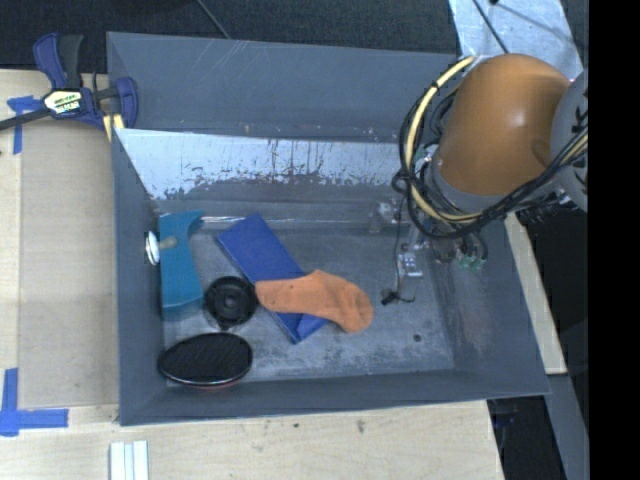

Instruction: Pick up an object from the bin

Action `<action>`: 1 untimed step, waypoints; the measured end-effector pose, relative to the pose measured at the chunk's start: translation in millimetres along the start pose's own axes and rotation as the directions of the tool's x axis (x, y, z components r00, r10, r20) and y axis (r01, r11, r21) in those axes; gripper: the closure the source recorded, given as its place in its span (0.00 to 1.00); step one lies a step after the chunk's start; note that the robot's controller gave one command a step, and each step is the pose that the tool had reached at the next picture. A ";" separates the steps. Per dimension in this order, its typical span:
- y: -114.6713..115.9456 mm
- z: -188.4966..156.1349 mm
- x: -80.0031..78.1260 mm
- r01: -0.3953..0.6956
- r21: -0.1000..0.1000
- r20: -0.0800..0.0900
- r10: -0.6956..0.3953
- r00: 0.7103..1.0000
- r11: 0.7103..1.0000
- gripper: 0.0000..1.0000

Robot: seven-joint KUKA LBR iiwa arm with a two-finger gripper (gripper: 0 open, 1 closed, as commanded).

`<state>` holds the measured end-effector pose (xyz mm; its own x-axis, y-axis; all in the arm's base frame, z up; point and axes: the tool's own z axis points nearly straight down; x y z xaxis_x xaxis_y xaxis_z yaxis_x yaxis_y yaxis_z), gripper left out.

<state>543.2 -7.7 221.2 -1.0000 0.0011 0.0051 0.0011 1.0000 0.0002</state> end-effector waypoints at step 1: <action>-0.1 -4.6 -1.5 0.000 0.000 0.009 0.000 1.000 1.000 0.00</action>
Offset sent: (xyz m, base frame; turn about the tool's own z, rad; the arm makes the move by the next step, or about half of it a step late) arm 0.0000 0.0128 -0.0791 0.1694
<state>544.7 -7.8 225.8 -1.0000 0.0012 -0.0036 0.0012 1.0000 0.0001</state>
